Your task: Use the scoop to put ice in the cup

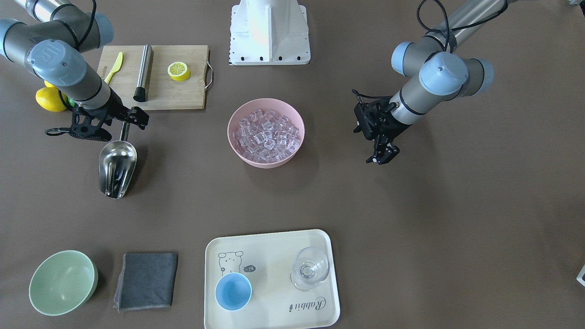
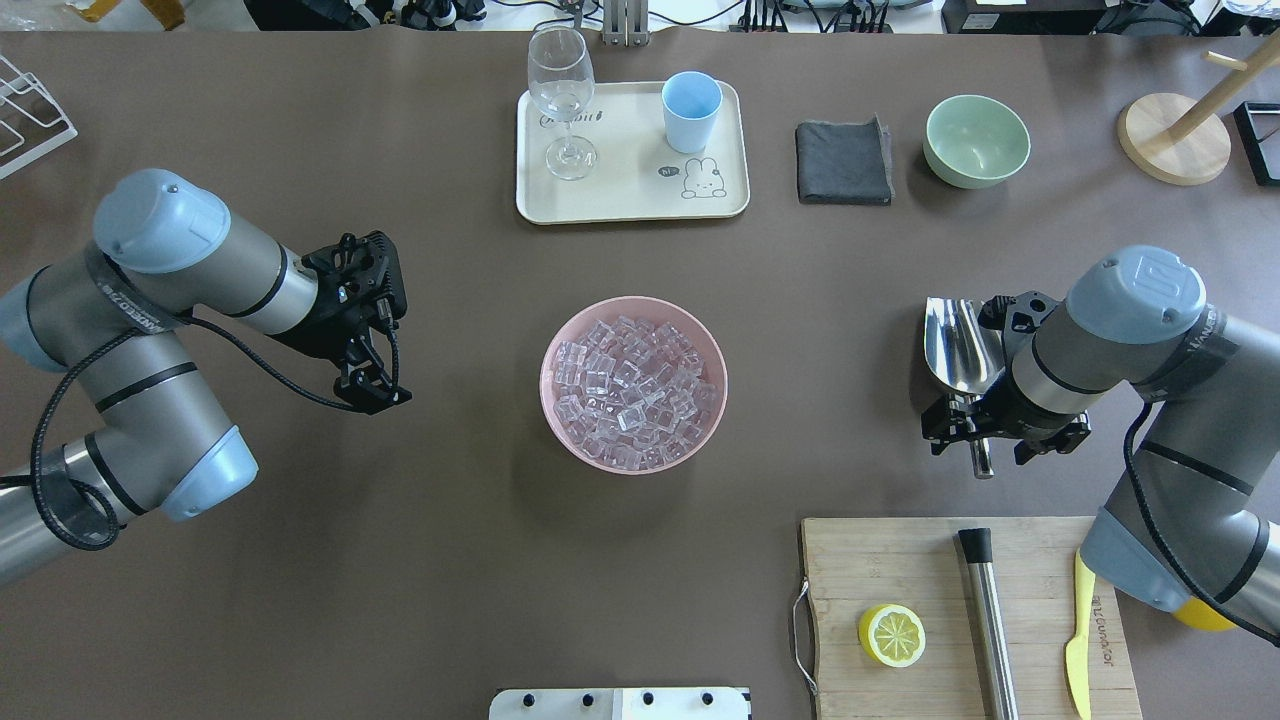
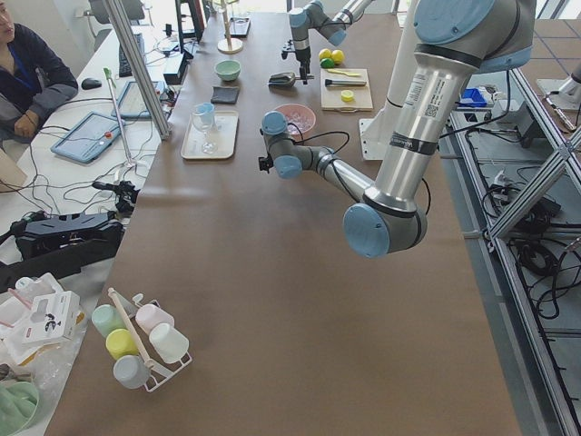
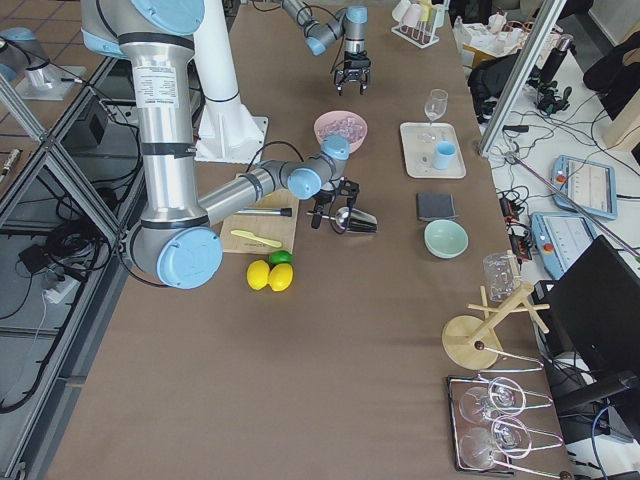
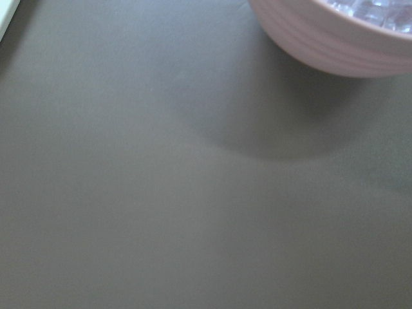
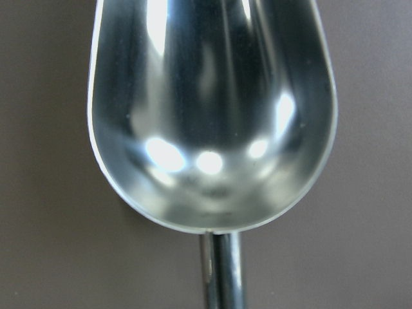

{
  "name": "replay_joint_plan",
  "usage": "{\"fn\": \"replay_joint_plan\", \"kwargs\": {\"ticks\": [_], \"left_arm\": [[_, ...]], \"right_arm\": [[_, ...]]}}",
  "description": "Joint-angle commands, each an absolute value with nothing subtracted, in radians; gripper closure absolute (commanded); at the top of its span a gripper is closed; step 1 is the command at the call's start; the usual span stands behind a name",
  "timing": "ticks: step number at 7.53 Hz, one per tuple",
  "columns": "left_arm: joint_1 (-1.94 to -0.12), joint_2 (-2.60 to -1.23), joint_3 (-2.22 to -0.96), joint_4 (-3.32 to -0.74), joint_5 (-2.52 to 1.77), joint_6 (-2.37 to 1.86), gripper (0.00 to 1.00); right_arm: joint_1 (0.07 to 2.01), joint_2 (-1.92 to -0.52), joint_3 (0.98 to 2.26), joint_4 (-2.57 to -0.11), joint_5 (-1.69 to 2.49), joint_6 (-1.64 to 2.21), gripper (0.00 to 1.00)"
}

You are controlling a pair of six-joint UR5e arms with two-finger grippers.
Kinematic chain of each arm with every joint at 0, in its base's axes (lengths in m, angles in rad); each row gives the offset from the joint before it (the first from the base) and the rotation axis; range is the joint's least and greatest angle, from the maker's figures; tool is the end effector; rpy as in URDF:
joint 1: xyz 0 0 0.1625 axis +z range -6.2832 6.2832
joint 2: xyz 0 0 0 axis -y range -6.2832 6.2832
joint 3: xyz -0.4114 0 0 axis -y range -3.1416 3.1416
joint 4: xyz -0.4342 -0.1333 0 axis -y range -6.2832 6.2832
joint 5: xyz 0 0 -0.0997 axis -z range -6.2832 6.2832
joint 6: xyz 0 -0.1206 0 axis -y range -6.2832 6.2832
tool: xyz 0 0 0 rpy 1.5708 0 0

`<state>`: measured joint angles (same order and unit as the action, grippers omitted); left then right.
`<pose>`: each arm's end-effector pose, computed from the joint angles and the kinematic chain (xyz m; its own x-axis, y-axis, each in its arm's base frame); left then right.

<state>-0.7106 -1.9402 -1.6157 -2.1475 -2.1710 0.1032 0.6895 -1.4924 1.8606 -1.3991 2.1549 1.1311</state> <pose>0.4758 -0.4955 0.3425 0.1364 0.9656 -0.2216 -0.4316 0.2593 0.8640 -0.4008 -0.4170 0.4514 0.7317 0.1430 0.6665 -0.0006 0.9779 -0.2092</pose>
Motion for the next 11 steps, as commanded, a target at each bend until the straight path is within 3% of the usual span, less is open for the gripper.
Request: {"fn": "replay_joint_plan", "kwargs": {"ticks": [1, 3, 4, 5, 6, 11], "left_arm": [[-0.658, -1.99, -1.548, -2.302, -2.155, 0.16, 0.02], [-0.641, -2.006, -1.487, -2.446, -2.157, 0.161, 0.02], [-0.638, -2.028, -1.465, -2.465, -2.157, 0.164, 0.02], [-0.638, -2.043, -1.433, -2.489, -2.16, 0.202, 0.02], [-0.638, -2.066, -1.407, -2.491, -2.16, 0.219, 0.02], [-0.609, -2.099, -1.368, -2.581, -2.158, 0.213, 0.02]], "right_arm": [[0.712, -1.476, 1.852, -1.402, 2.155, 1.126, 0.0], [0.698, -1.471, 1.851, -1.402, 2.155, 1.127, 0.01], [0.696, -1.474, 1.856, -1.402, 2.155, 1.127, 0.06], [0.695, -1.48, 1.861, -1.402, 2.155, 1.127, 0.64], [0.695, -1.483, 1.858, -1.402, 2.146, 1.127, 1.0], [0.698, -1.462, 1.867, -1.419, 2.187, 1.118, 1.0]]}}
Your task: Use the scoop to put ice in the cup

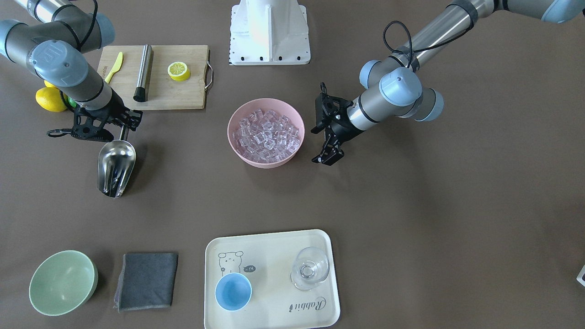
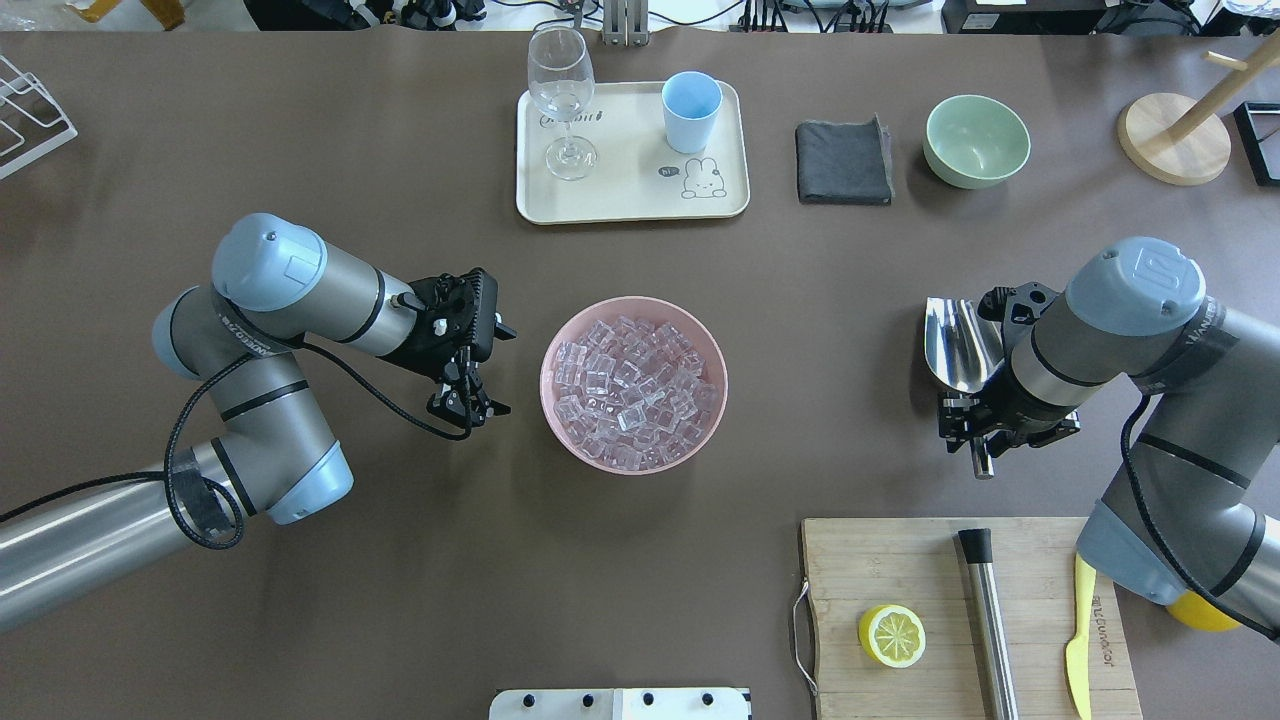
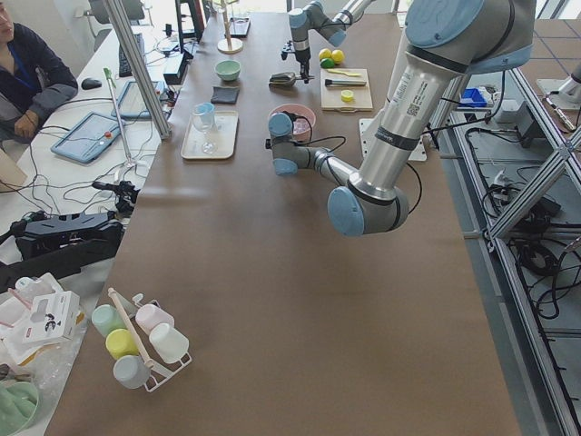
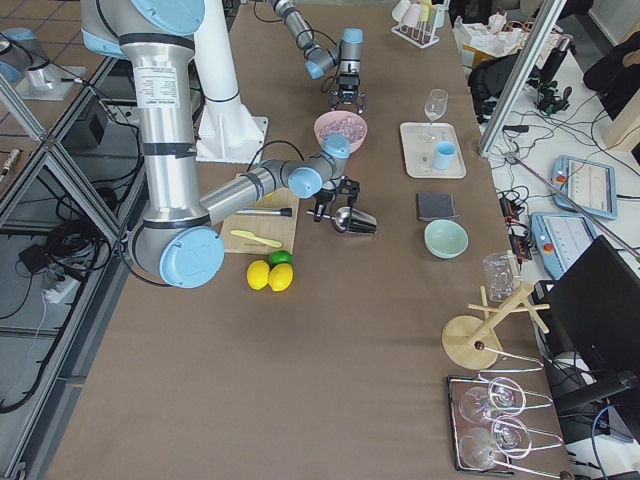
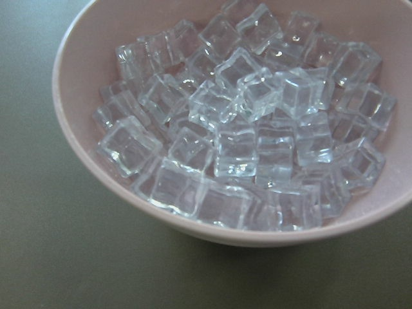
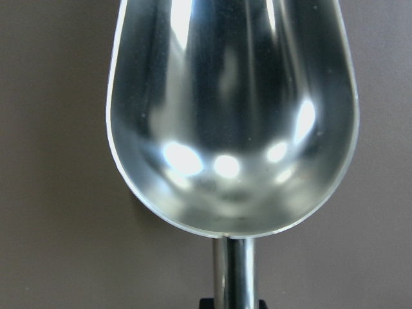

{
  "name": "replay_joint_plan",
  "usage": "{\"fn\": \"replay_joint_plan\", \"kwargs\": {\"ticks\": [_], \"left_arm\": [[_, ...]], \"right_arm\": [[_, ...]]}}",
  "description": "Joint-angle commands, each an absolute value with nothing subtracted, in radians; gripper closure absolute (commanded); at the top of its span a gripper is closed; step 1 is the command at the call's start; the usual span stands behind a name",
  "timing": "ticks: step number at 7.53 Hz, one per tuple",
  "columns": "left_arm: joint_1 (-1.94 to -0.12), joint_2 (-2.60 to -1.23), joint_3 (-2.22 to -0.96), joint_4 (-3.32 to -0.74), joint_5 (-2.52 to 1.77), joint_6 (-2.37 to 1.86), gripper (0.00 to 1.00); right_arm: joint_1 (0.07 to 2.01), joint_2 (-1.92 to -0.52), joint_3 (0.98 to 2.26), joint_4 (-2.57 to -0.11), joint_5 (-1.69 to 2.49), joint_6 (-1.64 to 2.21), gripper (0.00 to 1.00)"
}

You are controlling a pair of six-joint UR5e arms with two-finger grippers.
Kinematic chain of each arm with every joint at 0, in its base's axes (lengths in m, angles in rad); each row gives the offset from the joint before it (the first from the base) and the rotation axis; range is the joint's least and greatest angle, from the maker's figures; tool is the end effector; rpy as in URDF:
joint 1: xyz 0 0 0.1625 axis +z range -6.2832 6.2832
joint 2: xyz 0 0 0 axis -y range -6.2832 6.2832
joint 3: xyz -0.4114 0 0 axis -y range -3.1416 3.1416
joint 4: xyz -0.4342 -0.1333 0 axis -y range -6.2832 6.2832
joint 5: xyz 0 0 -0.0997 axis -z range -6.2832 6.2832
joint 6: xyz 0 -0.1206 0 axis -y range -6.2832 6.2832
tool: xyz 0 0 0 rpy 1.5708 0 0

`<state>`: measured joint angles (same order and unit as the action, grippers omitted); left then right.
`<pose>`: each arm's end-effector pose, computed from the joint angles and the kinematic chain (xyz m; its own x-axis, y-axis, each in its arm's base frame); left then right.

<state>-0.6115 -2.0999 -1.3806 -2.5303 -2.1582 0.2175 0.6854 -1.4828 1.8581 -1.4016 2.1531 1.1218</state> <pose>0.5683 -0.4796 0.3043 -0.0077 0.9980 0.0622 -0.2239 -0.0624 0.9726 -0.4048 -0.4175 0.4477 0.7303 0.1289 0.6708 0.0098 0.9800 -0.1990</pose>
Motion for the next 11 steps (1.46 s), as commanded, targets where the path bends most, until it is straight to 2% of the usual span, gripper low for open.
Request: {"fn": "replay_joint_plan", "kwargs": {"ticks": [1, 3, 6, 11], "left_arm": [[-0.609, -2.097, -1.365, -2.606, -2.158, 0.21, 0.02], [-0.609, -2.105, -1.336, -2.678, -2.145, 0.135, 0.02], [-0.603, -2.114, -1.315, -2.733, -2.126, 0.1, 0.02], [-0.569, -2.128, -1.292, -2.773, -2.1, 0.063, 0.02]], "right_arm": [[0.718, -1.462, 1.92, -1.471, 2.18, 1.114, 1.0], [0.783, -1.46, 1.985, -1.496, 2.169, 1.073, 1.0], [0.887, -1.454, 2.014, -1.509, 2.165, 0.67, 1.0], [0.884, -1.241, 2.066, -2.009, 1.976, -0.178, 1.0]]}}
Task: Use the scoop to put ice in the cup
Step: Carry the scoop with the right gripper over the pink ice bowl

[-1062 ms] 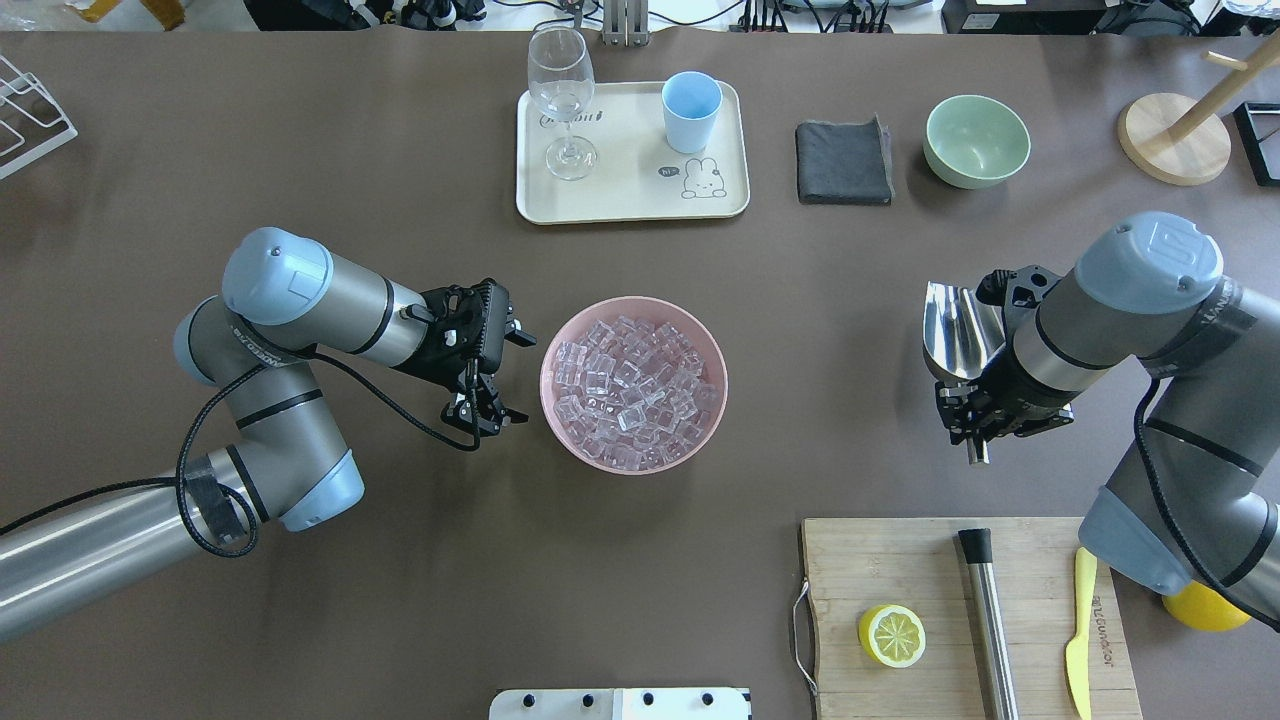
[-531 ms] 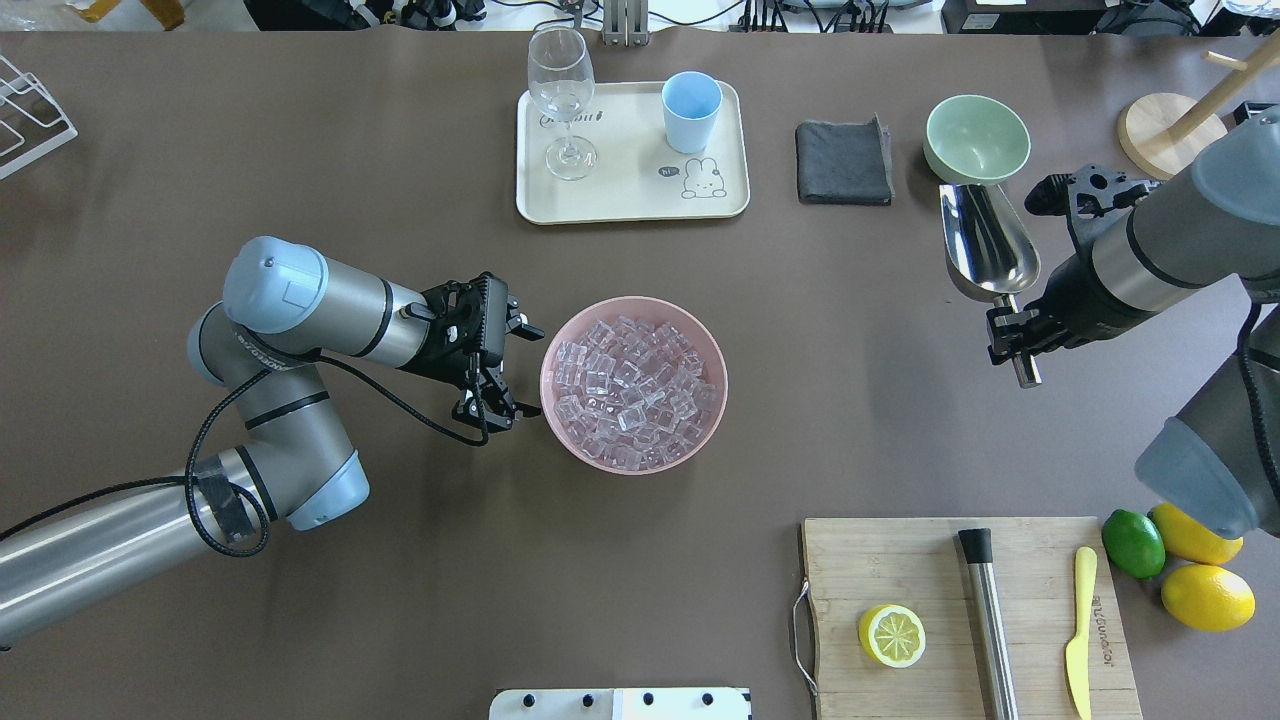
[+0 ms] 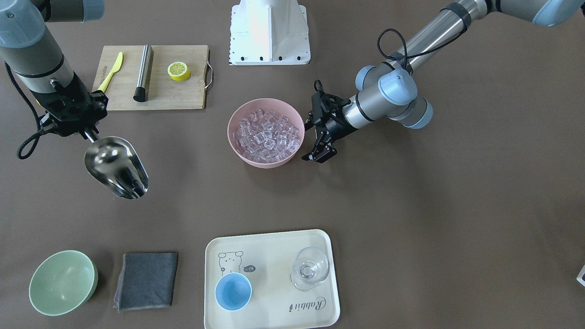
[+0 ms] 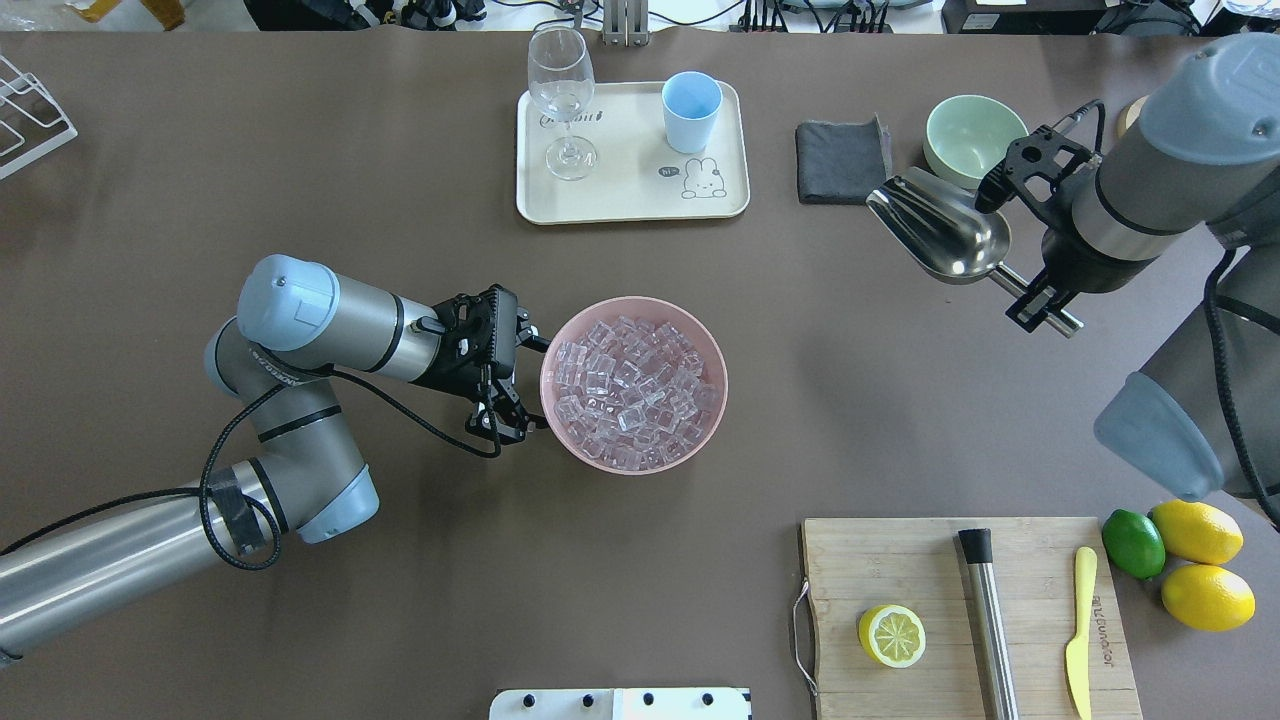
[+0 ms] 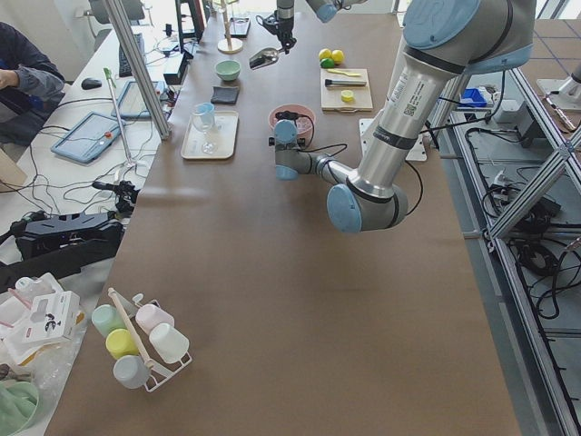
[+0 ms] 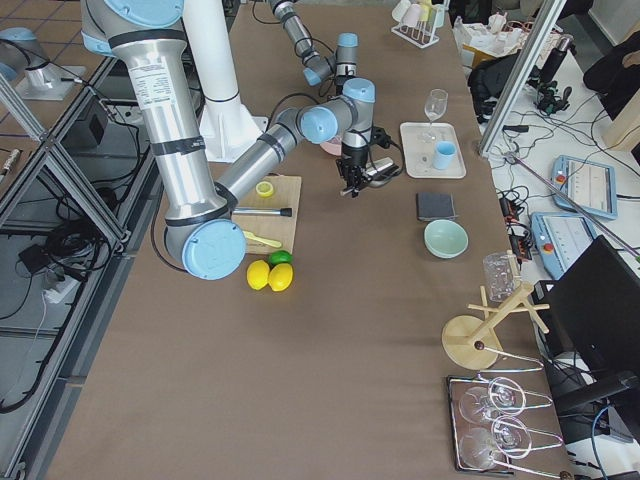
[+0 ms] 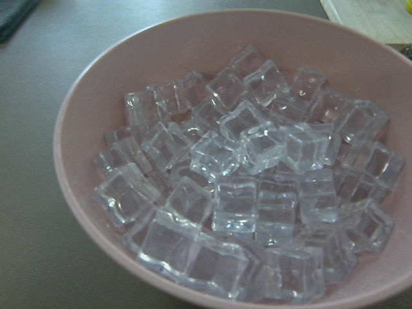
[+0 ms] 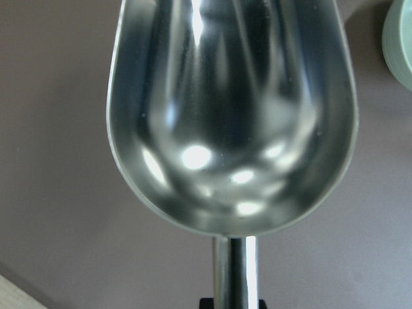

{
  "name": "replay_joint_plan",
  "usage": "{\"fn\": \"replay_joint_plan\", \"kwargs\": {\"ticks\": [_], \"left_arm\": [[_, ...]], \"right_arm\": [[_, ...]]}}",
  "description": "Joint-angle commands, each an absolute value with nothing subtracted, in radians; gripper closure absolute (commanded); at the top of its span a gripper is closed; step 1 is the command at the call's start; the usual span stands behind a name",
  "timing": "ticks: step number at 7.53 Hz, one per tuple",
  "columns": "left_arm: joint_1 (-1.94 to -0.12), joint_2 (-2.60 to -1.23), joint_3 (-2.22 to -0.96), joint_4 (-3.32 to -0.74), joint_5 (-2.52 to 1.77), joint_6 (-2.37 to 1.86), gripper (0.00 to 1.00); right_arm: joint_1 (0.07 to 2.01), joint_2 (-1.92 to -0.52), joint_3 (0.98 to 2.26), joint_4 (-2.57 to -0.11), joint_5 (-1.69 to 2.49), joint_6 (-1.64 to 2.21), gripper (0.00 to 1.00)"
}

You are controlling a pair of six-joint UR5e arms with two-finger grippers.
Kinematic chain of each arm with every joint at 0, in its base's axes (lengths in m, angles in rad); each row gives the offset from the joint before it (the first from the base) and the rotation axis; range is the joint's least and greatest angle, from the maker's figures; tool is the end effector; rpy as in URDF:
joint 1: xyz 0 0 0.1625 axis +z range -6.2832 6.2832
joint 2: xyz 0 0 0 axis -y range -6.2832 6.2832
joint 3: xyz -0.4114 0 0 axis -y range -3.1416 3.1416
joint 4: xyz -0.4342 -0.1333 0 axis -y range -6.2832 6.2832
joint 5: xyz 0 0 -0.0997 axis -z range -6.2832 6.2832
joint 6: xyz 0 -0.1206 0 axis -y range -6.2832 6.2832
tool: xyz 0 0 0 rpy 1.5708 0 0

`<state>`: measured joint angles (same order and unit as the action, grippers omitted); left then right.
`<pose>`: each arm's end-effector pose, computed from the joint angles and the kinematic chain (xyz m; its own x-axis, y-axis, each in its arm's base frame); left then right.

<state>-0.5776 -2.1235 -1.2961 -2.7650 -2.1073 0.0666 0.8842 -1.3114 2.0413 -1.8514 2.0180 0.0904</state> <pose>0.5863 -0.4676 0.3045 0.0376 0.9992 0.0160 -0.0851 -0.0128 0.9963 -0.2961 -0.4893 0.3253 0.6275 -0.6510 0.4271 0.5165 0.7585 0.3974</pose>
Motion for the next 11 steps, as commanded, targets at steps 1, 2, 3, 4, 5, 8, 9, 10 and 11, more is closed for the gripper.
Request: {"fn": "replay_joint_plan", "kwargs": {"ticks": [1, 2, 3, 4, 5, 8, 9, 10, 11], "left_arm": [[-0.569, -2.129, -1.292, -2.775, -2.1, 0.063, 0.02], [-0.569, -2.129, -1.292, -2.787, -2.099, 0.063, 0.02], [-0.568, -2.131, -1.292, -2.795, -2.098, 0.063, 0.02], [-0.568, -2.132, -1.292, -2.799, -2.1, 0.063, 0.02], [-0.568, -2.132, -1.292, -2.809, -2.099, 0.063, 0.02], [-0.566, -2.134, -1.292, -2.809, -2.098, 0.066, 0.02], [-0.56, -2.134, -1.29, -2.809, -2.092, 0.067, 0.02], [-0.552, -2.132, -1.29, -2.809, -2.085, 0.069, 0.02], [-0.552, -2.132, -1.29, -2.809, -2.085, 0.069, 0.02]], "right_arm": [[0.884, -1.209, 2.088, -2.09, 1.974, -0.272, 1.0], [0.882, -1.125, 2.085, -2.234, 1.942, -0.364, 1.0], [0.877, -1.056, 2.085, -2.367, 1.913, -0.499, 1.0], [0.874, -1.001, 2.08, -2.457, 1.911, -0.576, 1.0], [0.833, -0.892, 2.022, -2.55, 1.89, -0.584, 1.0], [0.707, -0.72, 1.928, -2.721, 1.783, -0.659, 1.0], [0.687, -0.707, 1.927, -2.741, 1.761, -0.66, 1.0], [0.666, -0.703, 1.899, -2.741, 1.756, -0.66, 1.0], [0.649, -0.678, 1.861, -2.741, 1.755, -0.658, 1.0]]}}
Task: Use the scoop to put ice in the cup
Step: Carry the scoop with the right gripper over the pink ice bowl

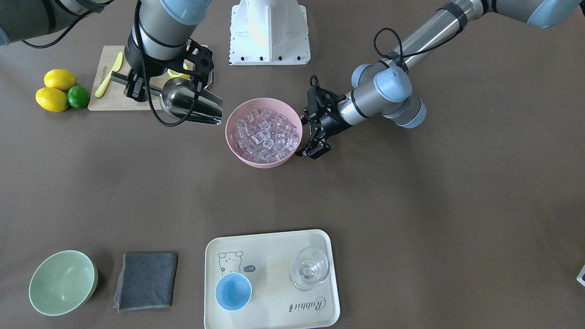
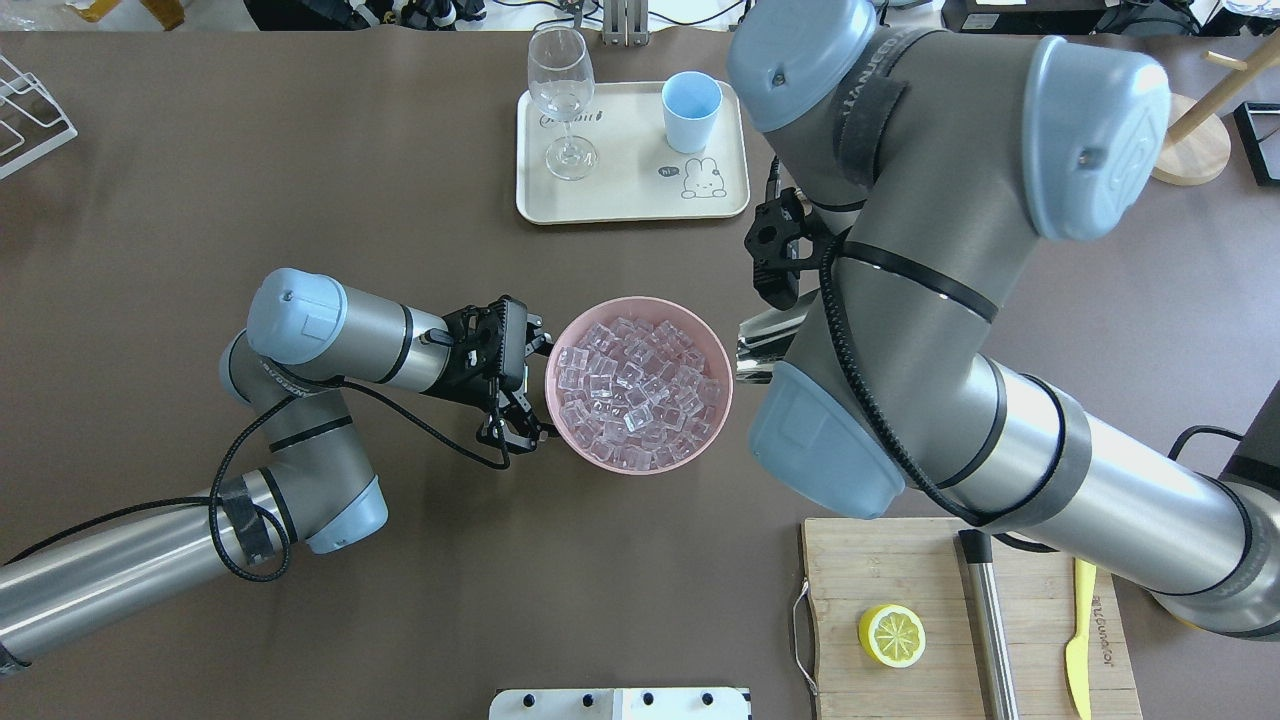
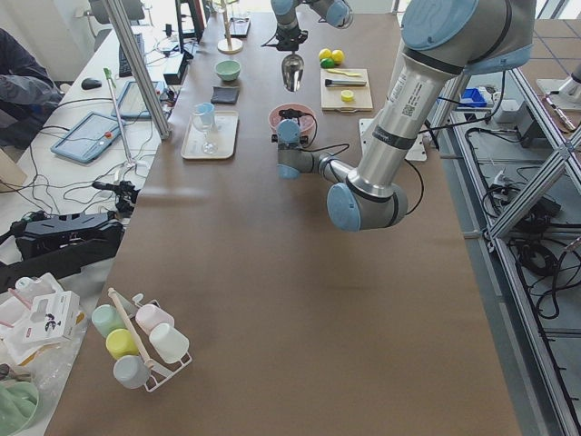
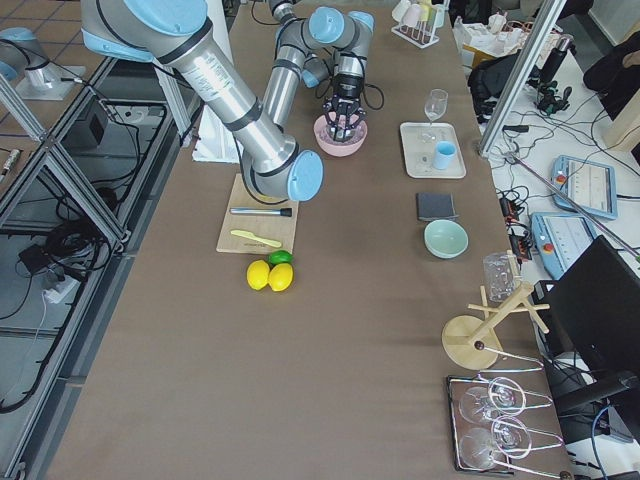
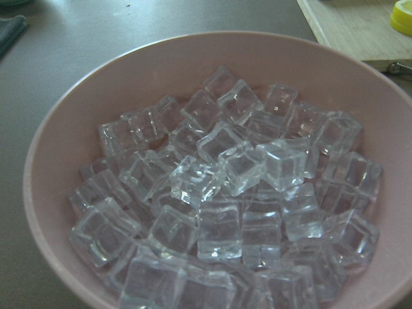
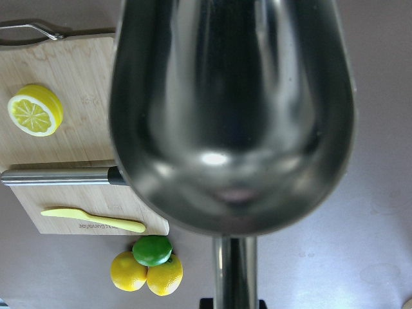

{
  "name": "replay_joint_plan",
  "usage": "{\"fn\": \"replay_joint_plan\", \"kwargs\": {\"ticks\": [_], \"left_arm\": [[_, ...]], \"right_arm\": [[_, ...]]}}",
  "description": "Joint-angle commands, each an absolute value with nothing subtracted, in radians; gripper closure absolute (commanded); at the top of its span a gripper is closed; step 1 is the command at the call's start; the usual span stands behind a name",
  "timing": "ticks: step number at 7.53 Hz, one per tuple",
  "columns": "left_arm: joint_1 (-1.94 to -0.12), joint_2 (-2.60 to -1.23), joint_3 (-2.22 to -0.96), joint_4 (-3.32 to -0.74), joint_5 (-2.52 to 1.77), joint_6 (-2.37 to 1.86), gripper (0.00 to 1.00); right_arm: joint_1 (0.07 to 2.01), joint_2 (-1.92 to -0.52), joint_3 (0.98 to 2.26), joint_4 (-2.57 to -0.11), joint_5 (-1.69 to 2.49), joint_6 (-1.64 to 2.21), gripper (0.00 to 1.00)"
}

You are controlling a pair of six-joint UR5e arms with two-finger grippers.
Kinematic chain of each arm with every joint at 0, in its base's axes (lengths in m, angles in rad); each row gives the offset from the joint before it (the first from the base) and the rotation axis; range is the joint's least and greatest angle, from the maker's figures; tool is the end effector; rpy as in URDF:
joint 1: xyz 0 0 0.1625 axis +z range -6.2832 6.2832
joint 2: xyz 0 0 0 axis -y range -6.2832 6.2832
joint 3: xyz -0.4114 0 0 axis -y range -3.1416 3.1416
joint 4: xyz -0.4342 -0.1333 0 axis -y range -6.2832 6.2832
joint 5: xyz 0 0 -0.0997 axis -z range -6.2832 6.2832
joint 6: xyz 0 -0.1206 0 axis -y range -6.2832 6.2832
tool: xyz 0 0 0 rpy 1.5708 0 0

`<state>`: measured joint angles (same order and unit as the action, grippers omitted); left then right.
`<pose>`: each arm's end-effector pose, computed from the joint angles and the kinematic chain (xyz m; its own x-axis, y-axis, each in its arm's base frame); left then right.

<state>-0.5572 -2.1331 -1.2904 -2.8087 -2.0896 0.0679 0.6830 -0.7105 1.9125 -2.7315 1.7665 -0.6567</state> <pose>0.5943 -0.4569 0.2955 0.0359 0.9984 0.0425 -0.0458 -0.0409 0.9981 -0.3750 -0.4468 0.1399 0.0122 -0.9916 0.1287 0.9880 0.0318 0.1513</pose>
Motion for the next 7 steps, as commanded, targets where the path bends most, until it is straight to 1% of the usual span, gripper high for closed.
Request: {"fn": "replay_joint_plan", "kwargs": {"ticks": [1, 4, 7], "left_arm": [[-0.552, -2.134, -1.29, -2.809, -2.085, 0.069, 0.02], [-0.552, -2.132, -1.29, -2.809, -2.085, 0.072, 0.02], [-0.552, -2.132, -1.29, -2.807, -2.085, 0.074, 0.02]], "right_arm": [[0.64, -0.652, 1.812, -2.741, 1.738, -0.658, 1.0], [0.626, -0.569, 1.662, -2.741, 1.71, -0.643, 1.0], [0.612, -0.523, 1.553, -2.741, 1.7, -0.618, 1.0]]}}
